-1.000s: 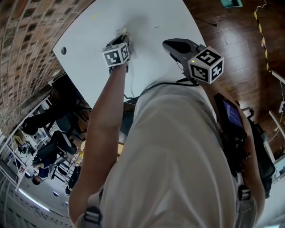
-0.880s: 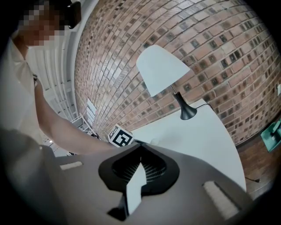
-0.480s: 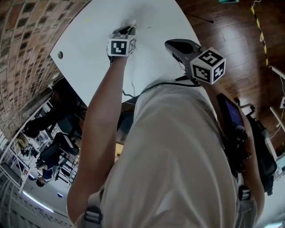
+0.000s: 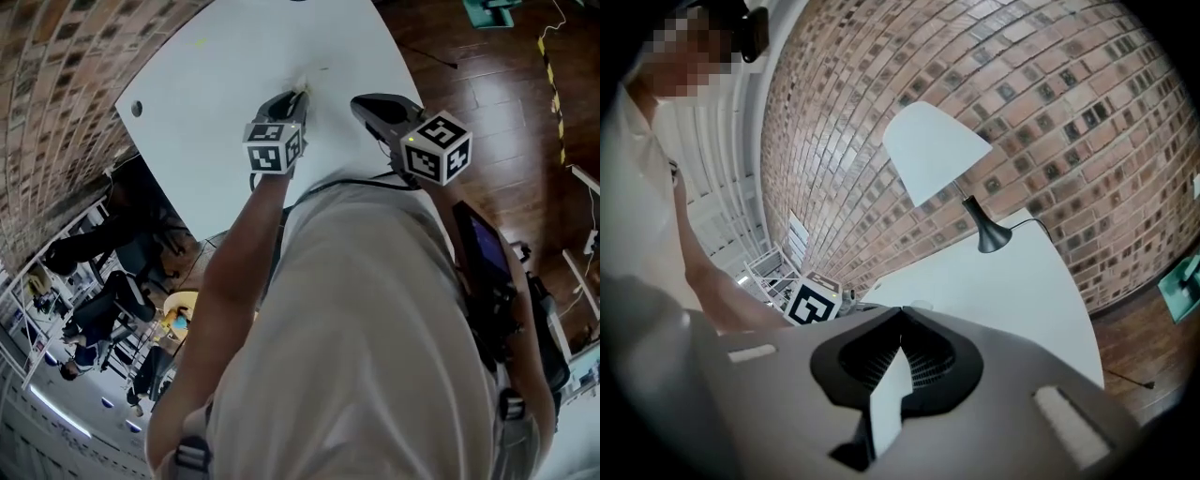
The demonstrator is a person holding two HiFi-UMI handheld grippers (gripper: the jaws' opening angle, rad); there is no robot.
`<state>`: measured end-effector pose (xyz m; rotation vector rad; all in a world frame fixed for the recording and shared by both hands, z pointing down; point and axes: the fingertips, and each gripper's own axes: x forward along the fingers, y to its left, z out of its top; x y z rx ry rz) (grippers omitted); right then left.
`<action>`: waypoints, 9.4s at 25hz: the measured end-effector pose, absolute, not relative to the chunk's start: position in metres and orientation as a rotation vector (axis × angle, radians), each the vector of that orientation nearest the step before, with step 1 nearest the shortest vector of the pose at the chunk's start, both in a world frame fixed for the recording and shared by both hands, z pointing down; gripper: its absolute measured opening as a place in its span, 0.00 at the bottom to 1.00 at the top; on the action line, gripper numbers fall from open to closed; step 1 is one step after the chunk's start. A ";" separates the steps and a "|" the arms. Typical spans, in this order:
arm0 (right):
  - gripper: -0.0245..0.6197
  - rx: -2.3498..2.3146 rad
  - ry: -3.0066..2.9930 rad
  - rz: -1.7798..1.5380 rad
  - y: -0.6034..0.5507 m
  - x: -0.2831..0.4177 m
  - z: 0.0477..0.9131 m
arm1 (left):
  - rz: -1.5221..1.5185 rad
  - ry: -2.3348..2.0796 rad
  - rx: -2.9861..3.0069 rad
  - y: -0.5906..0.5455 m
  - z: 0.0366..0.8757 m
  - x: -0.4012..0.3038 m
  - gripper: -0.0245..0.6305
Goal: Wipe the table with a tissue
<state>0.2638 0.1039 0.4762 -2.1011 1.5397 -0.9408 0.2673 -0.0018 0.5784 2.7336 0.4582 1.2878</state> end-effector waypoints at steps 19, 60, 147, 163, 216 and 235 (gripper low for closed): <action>0.05 -2.089 1.462 -0.934 0.129 0.269 0.485 | 1.462 0.279 2.754 -0.018 0.612 0.310 0.12; 0.05 -2.123 1.486 -0.891 0.128 0.258 0.477 | 1.332 0.762 2.497 0.064 0.582 0.189 0.12; 0.05 -2.034 1.667 -1.053 0.078 0.227 0.497 | 1.564 0.622 2.672 0.012 0.626 0.192 0.12; 0.05 -2.037 1.656 -1.056 0.076 0.225 0.493 | 1.436 -0.026 2.662 -0.129 0.625 0.145 0.12; 0.05 -1.955 1.983 -1.045 -0.005 0.141 0.478 | 1.179 -0.050 2.718 -0.155 0.582 0.067 0.12; 0.05 -1.967 2.234 -0.668 -0.040 0.019 0.386 | 0.499 0.104 2.804 -0.102 0.441 -0.018 0.12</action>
